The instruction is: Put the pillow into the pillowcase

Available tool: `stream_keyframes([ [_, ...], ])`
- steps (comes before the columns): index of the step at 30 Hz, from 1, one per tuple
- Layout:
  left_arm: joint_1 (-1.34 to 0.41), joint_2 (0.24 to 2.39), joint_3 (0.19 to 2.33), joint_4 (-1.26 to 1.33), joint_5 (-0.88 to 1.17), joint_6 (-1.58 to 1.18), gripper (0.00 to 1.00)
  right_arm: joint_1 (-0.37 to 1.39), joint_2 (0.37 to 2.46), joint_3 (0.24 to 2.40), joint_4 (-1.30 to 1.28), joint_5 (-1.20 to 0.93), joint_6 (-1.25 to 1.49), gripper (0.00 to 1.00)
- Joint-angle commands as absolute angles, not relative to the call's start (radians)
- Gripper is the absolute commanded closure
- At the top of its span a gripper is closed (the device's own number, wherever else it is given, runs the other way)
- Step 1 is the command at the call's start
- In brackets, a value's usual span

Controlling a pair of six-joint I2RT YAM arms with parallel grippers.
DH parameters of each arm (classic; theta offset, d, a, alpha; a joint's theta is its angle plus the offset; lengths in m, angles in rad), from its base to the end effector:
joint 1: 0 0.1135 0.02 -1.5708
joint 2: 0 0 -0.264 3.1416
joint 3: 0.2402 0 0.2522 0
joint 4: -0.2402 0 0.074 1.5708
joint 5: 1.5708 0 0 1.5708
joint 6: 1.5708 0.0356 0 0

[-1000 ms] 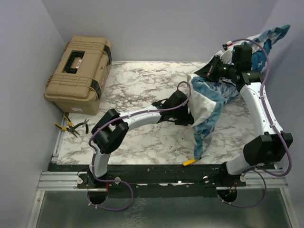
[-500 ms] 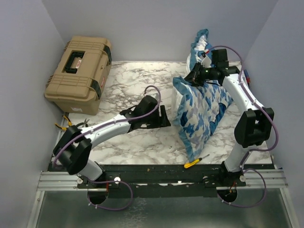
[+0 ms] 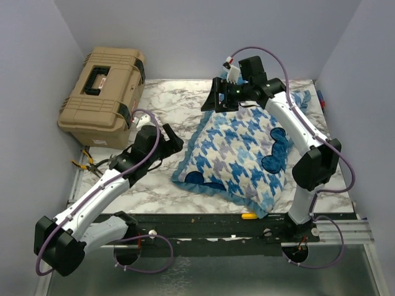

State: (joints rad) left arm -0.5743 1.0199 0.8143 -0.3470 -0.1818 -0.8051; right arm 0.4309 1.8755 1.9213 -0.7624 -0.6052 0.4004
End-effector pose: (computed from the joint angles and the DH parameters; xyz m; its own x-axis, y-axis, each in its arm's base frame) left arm 0.1938 -0.1177 0.2899 -0.5975 -0.4579 -0.6583 -0.0369 0.8358 -0.5478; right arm 0.3723 0.1934 0.3687 -0.8354 -0.0312 -0.5487 -0.4427 0.6300 0.6380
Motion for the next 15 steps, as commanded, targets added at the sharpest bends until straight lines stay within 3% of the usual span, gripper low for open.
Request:
stream_keyframes([
  [1,-0.546,0.989,0.779,-0.386,-0.233,-0.801,0.13,0.42,1.772,1.857,-0.751,-0.421,0.361,0.08],
  [5,-0.525,0.99,0.777,-0.372,-0.196,-0.776,0.02,0.419,1.679,1.761,-0.692,-0.315,0.362,0.0],
  [15,-0.425,1.04,0.81,-0.272,-0.146,-0.614,0.01,0.418,1.44,1.358,-0.548,-0.15,0.478,0.0],
])
